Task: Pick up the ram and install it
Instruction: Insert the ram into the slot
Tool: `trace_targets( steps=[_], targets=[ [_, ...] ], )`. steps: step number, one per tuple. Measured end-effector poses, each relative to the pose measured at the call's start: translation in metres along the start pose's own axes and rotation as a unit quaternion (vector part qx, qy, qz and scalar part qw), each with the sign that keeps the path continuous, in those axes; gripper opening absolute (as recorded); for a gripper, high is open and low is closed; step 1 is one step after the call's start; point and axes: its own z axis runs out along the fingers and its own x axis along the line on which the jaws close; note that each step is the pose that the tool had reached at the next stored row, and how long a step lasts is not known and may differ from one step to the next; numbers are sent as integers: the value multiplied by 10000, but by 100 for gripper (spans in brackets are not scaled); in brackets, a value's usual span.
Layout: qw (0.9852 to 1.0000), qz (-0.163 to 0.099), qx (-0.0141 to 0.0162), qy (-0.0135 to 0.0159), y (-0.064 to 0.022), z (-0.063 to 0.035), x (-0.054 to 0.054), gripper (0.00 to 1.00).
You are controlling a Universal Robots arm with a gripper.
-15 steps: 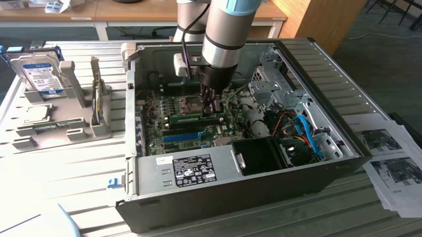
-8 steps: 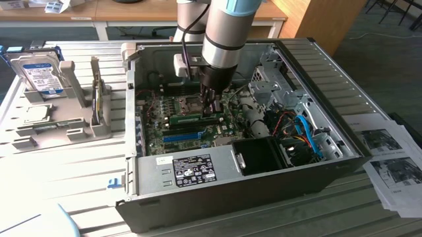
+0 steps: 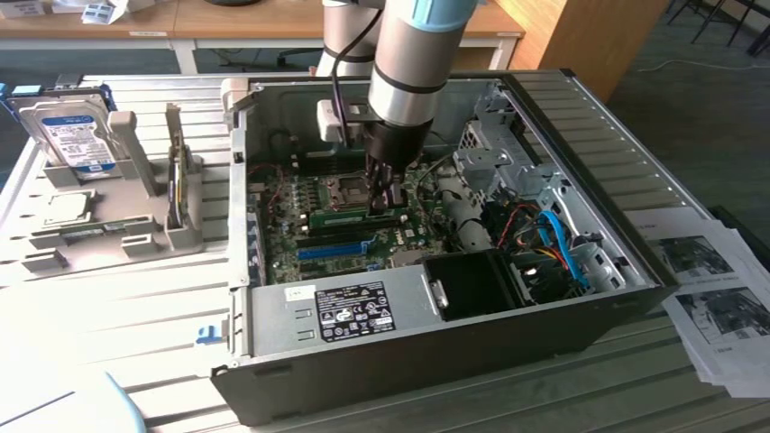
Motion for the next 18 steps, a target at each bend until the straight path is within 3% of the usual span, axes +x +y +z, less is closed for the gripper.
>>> trace_targets(
  steps=[18],
  targets=[
    [10000,15,0,0,-1,12,-6,11]
  ],
)
